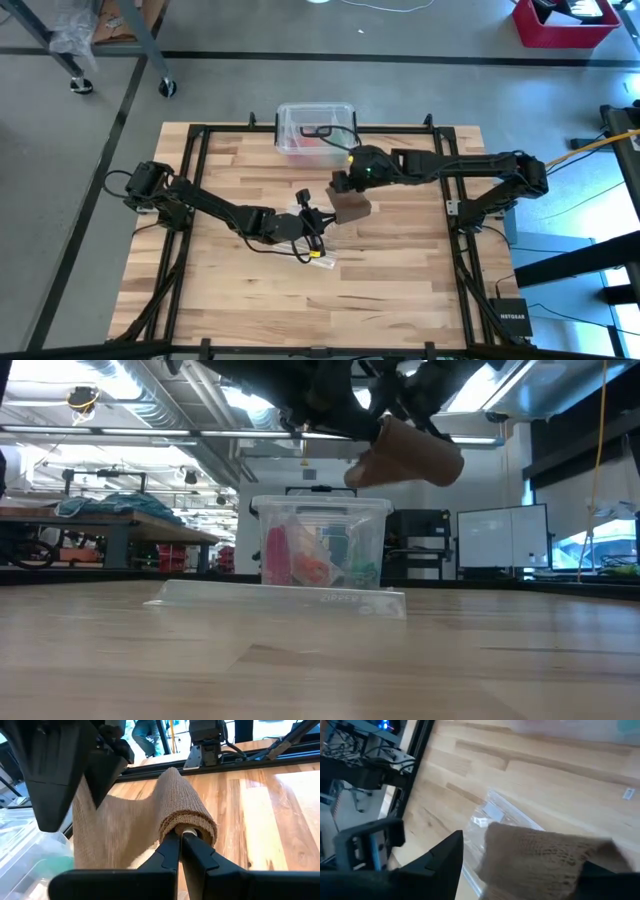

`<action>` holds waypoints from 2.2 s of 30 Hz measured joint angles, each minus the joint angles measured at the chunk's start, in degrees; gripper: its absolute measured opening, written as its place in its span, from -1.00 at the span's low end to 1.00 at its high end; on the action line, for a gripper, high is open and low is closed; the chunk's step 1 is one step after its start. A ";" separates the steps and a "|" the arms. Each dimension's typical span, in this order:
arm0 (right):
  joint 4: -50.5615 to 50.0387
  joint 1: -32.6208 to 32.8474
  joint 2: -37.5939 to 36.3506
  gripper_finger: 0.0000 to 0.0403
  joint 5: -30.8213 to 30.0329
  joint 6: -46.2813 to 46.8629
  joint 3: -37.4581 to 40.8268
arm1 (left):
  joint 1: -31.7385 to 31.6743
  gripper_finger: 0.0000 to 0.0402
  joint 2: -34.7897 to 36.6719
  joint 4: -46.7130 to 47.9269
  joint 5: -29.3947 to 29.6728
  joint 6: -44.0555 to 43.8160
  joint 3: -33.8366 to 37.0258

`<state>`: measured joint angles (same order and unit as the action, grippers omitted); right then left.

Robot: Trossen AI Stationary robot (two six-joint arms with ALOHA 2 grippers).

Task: Roll bandage
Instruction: Roll the brown bandage

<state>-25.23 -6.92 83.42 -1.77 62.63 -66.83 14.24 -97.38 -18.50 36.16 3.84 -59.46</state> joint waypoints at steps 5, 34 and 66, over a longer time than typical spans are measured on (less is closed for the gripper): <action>0.14 0.00 -1.15 0.00 1.41 -1.29 0.00 | 0.25 -1.00 0.00 -0.04 0.00 0.61 0.00; -12.18 4.83 -22.15 0.00 -1.24 -36.04 2.51 | 6.15 -1.00 6.76 -4.96 -6.16 13.54 -0.13; 50.70 17.06 -30.21 0.00 -5.69 -60.23 38.95 | 7.13 -1.00 22.67 -2.51 -6.09 17.52 -0.13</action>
<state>25.47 10.14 53.21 -7.46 2.40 -27.88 21.37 -74.72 -21.02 30.08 21.35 -59.59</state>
